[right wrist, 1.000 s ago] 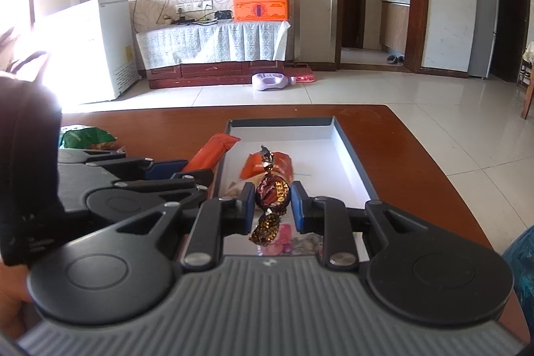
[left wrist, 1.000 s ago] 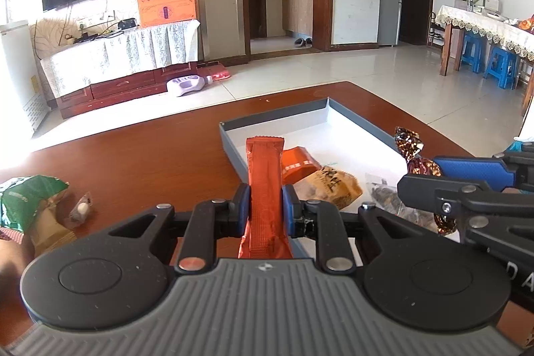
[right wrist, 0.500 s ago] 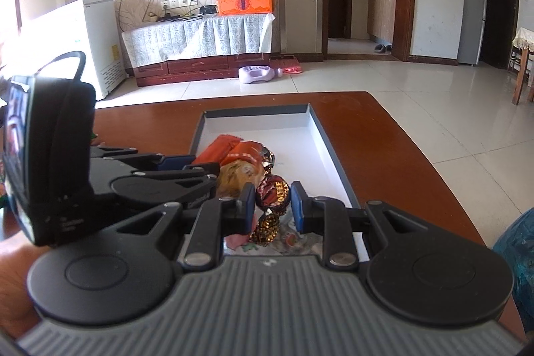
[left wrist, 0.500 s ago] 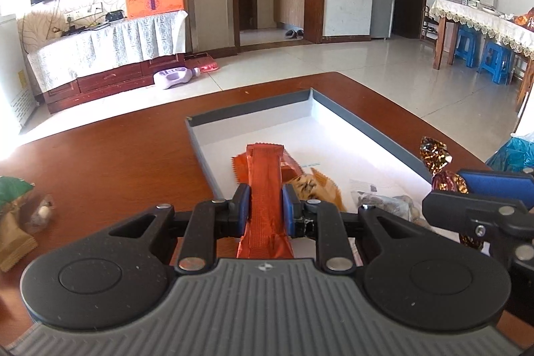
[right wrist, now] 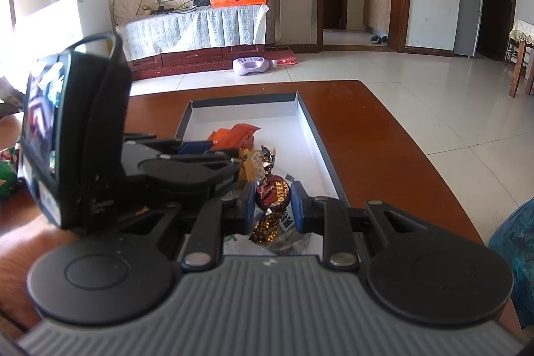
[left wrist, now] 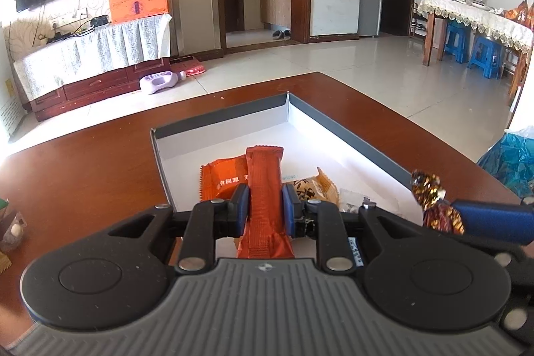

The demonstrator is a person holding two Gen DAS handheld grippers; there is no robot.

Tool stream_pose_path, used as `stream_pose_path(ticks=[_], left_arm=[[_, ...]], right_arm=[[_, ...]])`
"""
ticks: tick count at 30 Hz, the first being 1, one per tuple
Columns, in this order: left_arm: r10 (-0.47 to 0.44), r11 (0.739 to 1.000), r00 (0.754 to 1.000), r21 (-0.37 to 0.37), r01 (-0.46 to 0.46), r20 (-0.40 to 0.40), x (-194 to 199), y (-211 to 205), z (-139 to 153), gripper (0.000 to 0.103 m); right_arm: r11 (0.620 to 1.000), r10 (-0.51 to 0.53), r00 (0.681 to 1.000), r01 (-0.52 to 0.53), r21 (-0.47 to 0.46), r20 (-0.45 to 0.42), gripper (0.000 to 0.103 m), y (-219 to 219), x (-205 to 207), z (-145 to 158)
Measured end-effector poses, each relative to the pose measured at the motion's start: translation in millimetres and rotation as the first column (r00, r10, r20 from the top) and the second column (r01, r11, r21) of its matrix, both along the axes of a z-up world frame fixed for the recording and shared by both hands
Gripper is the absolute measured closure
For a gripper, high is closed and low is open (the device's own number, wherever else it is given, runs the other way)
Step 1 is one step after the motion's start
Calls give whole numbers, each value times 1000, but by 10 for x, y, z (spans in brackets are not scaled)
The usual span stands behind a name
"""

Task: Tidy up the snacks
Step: 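Carry the orange bar with the left tool while the right tool carries the chocolate to the box, then open the left tool over the box while the right tool releases the chocolate into it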

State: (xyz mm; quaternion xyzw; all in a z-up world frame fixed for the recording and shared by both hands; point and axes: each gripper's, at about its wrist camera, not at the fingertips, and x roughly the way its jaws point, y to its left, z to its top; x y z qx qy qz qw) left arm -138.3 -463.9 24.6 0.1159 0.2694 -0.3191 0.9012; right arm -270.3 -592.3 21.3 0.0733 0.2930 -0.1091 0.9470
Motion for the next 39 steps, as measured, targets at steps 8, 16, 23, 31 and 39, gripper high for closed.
stream_pose_path(ticks=[8,16,23,31,39], left_arm=[[23,1000,1000,-17,-23,-5,37,60,12,35],[17,1000,1000,-21,-16,11,5,132,65,35],[6,1000,999,-23,-6,31,-57,156,117,32],[-5,1000,998,-11,6,63,-154,288,214,26],[29,1000,997,0,-29,76,-297,497,212,25]], right_arm=[[1000,6,1000,-6,-8,-17,77,22,27,-24],[1000,17,1000,-17,-2,-21,77,22,54,-29],[998,58,998,-58,-10,-24,77,90,87,-63],[997,71,996,-72,-6,-47,77,111,194,-141],[999,35,998,-38,-36,-58,77,164,308,-243]])
